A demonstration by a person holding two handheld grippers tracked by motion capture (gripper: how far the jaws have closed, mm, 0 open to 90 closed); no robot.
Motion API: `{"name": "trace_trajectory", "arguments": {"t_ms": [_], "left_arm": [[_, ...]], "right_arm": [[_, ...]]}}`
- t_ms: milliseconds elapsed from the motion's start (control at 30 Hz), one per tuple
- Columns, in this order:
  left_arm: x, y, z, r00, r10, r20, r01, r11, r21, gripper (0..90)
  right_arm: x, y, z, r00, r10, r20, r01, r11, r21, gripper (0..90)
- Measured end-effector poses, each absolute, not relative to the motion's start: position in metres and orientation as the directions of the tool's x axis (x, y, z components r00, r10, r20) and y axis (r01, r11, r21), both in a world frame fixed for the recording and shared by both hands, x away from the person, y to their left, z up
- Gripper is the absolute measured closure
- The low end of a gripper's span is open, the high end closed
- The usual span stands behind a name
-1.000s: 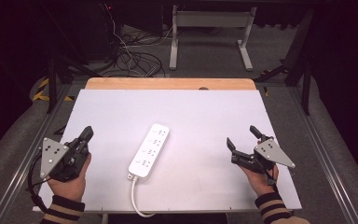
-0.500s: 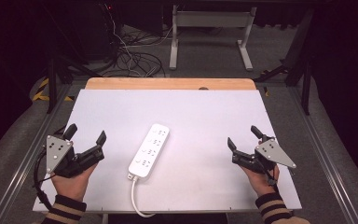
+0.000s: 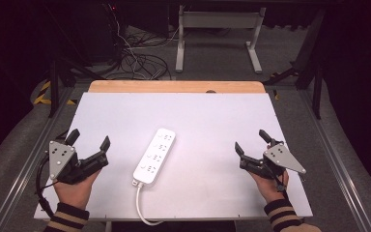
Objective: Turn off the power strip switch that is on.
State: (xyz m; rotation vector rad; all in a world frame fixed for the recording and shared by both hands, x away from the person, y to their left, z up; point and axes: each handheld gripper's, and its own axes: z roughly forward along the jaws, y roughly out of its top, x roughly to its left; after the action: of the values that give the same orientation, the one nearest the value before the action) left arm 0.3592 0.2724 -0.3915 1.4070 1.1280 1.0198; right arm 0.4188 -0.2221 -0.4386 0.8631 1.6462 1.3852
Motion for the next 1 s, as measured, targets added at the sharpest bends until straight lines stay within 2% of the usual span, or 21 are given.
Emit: {"name": "trace_trajectory", "arguments": {"t_ms": [1000], "left_arm": [[0.3640,0.2687,-0.3939,0.212,0.977,0.013,0.123,-0.040,0.992,9.2]], "right_arm": [[0.4148,-0.2239,-0.4385,-0.441,0.885,-0.149,0.012,0.172,0.985,11.8]]}}
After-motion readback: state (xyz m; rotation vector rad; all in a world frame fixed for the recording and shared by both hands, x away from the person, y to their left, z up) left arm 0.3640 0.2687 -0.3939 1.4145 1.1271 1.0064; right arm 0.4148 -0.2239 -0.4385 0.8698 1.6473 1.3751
